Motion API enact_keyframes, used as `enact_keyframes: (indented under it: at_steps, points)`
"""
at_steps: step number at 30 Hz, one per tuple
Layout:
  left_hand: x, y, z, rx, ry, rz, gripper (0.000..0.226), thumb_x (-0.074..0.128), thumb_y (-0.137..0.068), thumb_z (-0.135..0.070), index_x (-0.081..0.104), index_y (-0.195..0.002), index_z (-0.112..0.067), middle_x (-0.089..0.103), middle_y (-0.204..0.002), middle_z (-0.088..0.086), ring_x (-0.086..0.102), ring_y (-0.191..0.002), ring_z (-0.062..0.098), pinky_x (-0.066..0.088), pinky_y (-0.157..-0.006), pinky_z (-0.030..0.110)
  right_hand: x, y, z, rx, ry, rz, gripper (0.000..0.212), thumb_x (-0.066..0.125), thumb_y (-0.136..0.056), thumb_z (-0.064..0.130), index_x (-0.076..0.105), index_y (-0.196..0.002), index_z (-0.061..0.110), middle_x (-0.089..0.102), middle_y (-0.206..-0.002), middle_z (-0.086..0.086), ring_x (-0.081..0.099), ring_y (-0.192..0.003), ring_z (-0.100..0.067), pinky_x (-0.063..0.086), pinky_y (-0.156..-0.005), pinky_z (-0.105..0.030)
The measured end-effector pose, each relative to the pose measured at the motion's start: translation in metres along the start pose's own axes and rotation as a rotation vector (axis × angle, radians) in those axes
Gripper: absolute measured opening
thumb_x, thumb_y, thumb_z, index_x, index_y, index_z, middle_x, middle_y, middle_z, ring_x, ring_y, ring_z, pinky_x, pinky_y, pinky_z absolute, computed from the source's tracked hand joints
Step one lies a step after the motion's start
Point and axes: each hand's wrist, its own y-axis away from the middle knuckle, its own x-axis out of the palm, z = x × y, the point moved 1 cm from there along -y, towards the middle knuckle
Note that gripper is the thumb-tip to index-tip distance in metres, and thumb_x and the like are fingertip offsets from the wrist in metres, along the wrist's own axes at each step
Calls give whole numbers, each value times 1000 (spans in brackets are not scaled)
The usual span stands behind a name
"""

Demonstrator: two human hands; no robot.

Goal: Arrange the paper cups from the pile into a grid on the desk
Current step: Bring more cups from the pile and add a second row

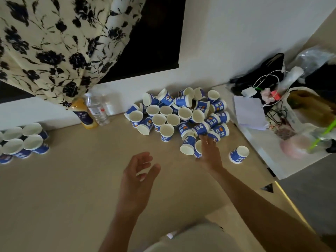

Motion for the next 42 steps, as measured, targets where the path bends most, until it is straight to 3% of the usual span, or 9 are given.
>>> enact_keyframes:
  at_steps: [5, 12, 17, 21, 28, 32, 37, 39, 42]
  points:
    - [35, 5, 9, -61, 6, -58, 30, 75, -87, -16, 64, -109, -32, 72, -107, -14, 68, -101, 6, 53, -85, 29, 15, -21, -24, -170, 267, 117, 104, 84, -75, 27, 21, -157, 14, 34, -154, -10, 29, -146, -31, 36, -112, -45]
    - [50, 8, 8, -82, -34, -134, 30, 76, -86, -16, 65, -111, -30, 72, -108, -12, 69, -101, 9, 55, -88, 35, 25, -31, -35, -247, 264, 68, 73, 86, -71, 17, 49, -134, 16, 55, -133, -8, 52, -125, -30, 47, -97, -45]
    - [69, 4, 7, -73, -107, -114, 33, 77, -86, -21, 63, -114, -29, 71, -110, -13, 67, -103, 5, 55, -90, 37, 10, -34, -42, -245, 70, 48, 59, 84, -67, 21, 53, -118, 21, 60, -119, -3, 58, -114, -29, 49, -92, -44]
    - [94, -4, 15, -22, -324, -26, 48, 81, -81, -31, 58, -123, -29, 65, -117, -18, 60, -107, 1, 52, -92, 32, -20, -24, -40, -293, -262, 88, 73, 79, -69, 42, 53, -132, 17, 58, -127, -8, 54, -118, -29, 48, -97, -48]
    - [144, -19, 19, 119, -568, 169, 89, 87, -71, -34, 42, -146, -22, 52, -141, -7, 49, -127, 14, 38, -103, 28, -89, 23, -11, -354, -592, 253, 73, 88, -69, 43, 56, -133, 28, 59, -126, 13, 55, -114, -1, 43, -86, -15]
    - [160, -23, 22, 199, -554, 131, 79, 80, -64, -44, 53, -135, -23, 64, -126, -8, 63, -113, 17, 52, -93, 46, -103, 40, -7, -324, -655, 271, 77, 90, -65, 45, 55, -133, 34, 59, -123, 20, 55, -113, 2, 43, -83, -14]
    - [154, -19, 26, 177, -498, 91, 62, 91, -62, -30, 58, -115, -32, 69, -102, -19, 66, -93, 4, 53, -82, 26, -119, 31, -29, -240, -775, 286, 79, 82, -72, 52, 47, -141, 36, 60, -124, 18, 55, -116, 1, 47, -90, -20]
    - [148, -16, 28, 133, -470, 62, 62, 93, -63, -27, 55, -111, -36, 65, -95, -26, 63, -89, -5, 47, -76, 10, -116, 9, -61, -103, -650, 114, 75, 81, -75, 49, 50, -140, 27, 59, -127, 9, 55, -118, -5, 45, -93, -26]
    - [140, -10, 32, 83, -429, 26, 62, 93, -64, -25, 55, -112, -35, 63, -96, -28, 58, -91, -17, 44, -71, 2, -100, -25, -120, 66, -34, 94, 76, 76, -81, 46, 43, -143, 17, 46, -143, -9, 45, -131, -28, 41, -104, -42]
